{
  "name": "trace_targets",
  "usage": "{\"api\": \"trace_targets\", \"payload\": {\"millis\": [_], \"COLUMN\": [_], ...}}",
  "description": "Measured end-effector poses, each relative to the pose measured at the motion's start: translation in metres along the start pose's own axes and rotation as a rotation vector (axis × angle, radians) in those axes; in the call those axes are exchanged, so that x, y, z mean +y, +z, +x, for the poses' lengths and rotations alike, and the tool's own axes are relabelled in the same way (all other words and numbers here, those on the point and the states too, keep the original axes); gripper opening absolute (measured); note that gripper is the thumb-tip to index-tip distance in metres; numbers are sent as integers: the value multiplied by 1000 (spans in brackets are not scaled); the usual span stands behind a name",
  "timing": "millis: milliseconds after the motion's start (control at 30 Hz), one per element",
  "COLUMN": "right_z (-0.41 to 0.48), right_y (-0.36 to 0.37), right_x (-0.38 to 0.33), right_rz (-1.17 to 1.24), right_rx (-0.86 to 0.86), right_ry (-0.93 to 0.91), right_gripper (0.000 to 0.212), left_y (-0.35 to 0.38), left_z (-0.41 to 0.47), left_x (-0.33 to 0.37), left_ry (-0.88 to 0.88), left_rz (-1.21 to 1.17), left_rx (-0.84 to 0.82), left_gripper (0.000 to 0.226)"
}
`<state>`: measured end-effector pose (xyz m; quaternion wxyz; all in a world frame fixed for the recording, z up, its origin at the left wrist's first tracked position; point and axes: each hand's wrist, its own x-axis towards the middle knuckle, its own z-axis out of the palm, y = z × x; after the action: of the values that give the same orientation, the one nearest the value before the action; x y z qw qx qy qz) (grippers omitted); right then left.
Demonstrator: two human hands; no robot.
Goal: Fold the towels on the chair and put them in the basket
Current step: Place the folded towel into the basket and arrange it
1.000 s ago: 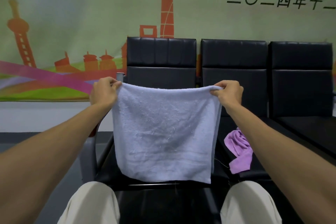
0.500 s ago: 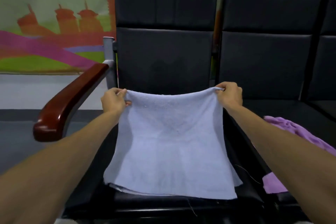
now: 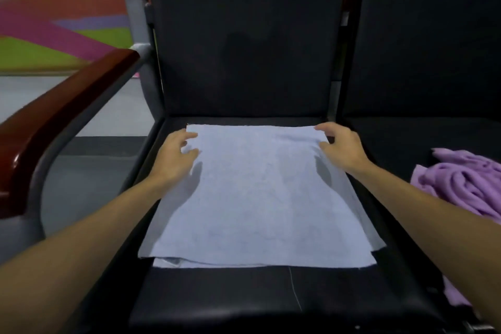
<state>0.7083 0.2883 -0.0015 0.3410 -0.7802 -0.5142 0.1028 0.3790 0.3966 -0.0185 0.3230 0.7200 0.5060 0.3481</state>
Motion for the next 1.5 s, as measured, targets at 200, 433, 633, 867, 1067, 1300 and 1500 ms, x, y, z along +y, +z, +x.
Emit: {"api": "trace_targets", "payload": {"millis": [200, 433, 633, 867, 1067, 1300, 1500], "right_z": [-88, -162, -183, -180, -181, -181, -162], "right_y": [-28, -44, -38, -41, -42, -50, -69], "right_x": [-3, -6, -7, -1, 1, -10, -10], "right_rz": [-119, -274, -320, -379, -327, -274, -44], "right_rx": [-251, -544, -669, -548, -689, -508, 189], "right_ry": [-202, -263, -382, -493, -352, -355, -278], "right_gripper": [7, 23, 43, 14, 36, 13, 6], "left_y": [-27, -49, -69, -71, -63, -44, -43], "left_z": [-86, -160, -172, -168, -165, -156, -153], "left_x": [21, 11, -6, -2, 7, 25, 42], "left_ry": [176, 220, 233, 169, 185, 193, 295], "left_rz": [329, 577, 522, 443, 386, 321, 130], "left_rx": [-282, -525, -433, -394, -201, 102, 270], "left_gripper": [13, 22, 20, 16, 6, 17, 12]}}
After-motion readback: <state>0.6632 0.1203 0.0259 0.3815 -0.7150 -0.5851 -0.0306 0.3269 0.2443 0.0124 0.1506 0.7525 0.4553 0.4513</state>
